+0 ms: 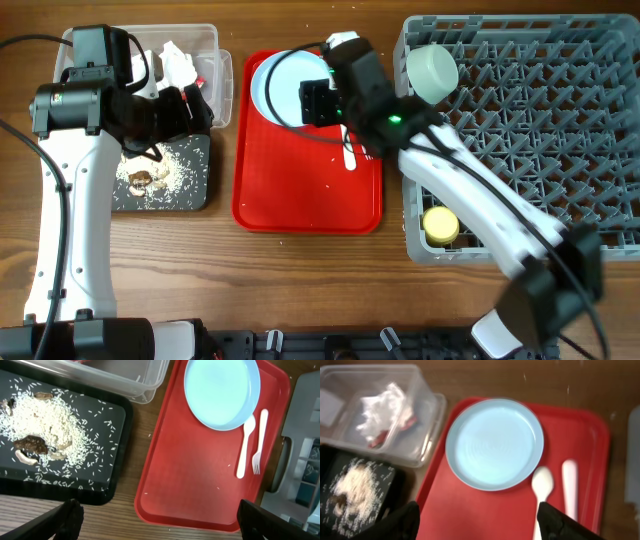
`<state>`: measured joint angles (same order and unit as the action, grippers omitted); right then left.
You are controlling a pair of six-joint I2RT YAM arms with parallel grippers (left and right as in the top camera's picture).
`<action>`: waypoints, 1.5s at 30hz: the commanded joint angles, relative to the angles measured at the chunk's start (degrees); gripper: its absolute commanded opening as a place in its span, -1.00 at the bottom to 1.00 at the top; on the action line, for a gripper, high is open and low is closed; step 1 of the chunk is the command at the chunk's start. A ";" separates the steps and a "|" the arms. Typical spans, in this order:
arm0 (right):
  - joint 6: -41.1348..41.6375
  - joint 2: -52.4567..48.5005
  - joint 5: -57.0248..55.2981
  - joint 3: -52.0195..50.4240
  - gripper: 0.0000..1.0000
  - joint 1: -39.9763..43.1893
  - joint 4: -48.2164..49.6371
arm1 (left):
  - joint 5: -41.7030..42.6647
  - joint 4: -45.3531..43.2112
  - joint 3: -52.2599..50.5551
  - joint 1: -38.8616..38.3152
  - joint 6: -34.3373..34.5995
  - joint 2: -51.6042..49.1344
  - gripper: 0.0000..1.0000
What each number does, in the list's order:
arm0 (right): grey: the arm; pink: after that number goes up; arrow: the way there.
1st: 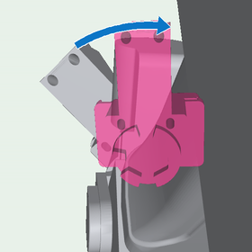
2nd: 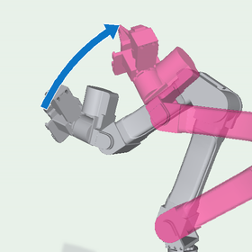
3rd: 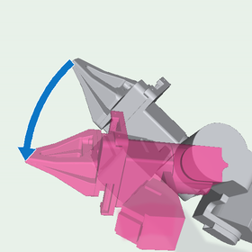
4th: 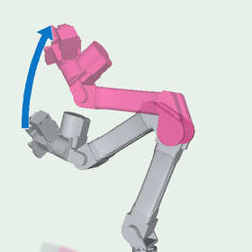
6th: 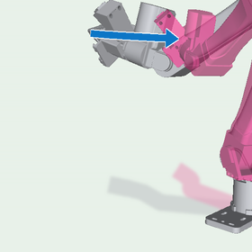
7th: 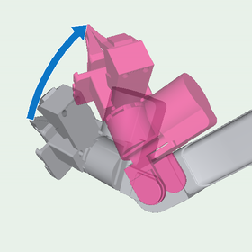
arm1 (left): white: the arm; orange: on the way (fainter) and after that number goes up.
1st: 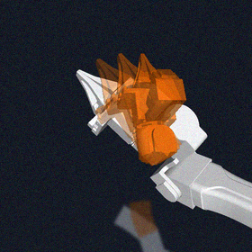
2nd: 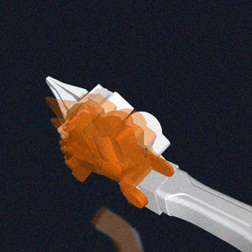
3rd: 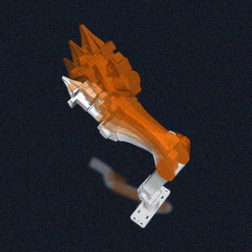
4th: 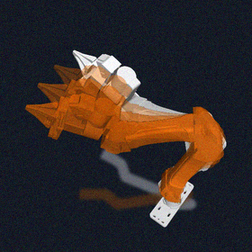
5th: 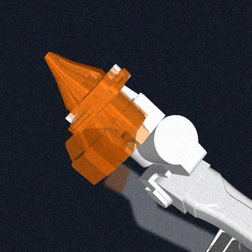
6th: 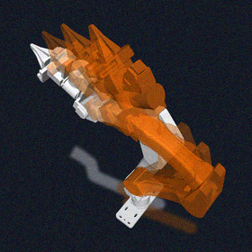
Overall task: Sort waste into correct bins and load items into the dishwasher rack
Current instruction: 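Lift the white plate and stand it in the dish rack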
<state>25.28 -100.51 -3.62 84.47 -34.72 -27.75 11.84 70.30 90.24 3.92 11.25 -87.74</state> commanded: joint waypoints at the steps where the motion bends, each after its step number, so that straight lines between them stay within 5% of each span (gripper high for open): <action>1: 17.42 -9.49 -4.09 -1.46 0.41 0.02 4.44 | 0.07 -0.17 0.33 0.26 -0.13 -0.02 1.00; 17: 29.35 -25.90 -5.60 -1.46 -0.35 0.04 14.64 | 0.04 -0.17 0.33 0.26 -0.13 -0.02 1.00; 20: 28.68 -26.43 -5.53 -1.46 -0.87 0.02 10.54 | 0.04 -0.17 0.33 0.26 -0.13 -0.02 1.00; 27: 10.27 -23.61 9.05 -1.22 -0.91 0.28 -0.39 | 0.04 -0.17 0.33 0.26 -0.13 -0.02 1.00; 31: 3.23 -8.98 10.32 1.27 -0.91 2.78 -7.63 | 0.04 -0.17 0.33 0.26 -0.13 -0.02 1.00; 36: -1.11 15.30 -15.26 1.27 -0.92 6.51 -14.99 | 0.04 -0.17 0.33 0.26 -0.13 -0.02 1.00; 40: -7.91 25.11 -58.38 1.25 -0.91 6.84 -20.50 | 0.04 -0.17 0.33 0.26 -0.13 -0.02 1.00; 45: -26.01 20.26 -63.52 0.20 -0.91 16.52 -15.52 | 0.04 -0.17 0.33 0.26 -0.13 -0.02 1.00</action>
<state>7.79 -76.66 -61.06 85.43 -23.46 -45.80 11.81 70.30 90.24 3.92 11.25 -87.74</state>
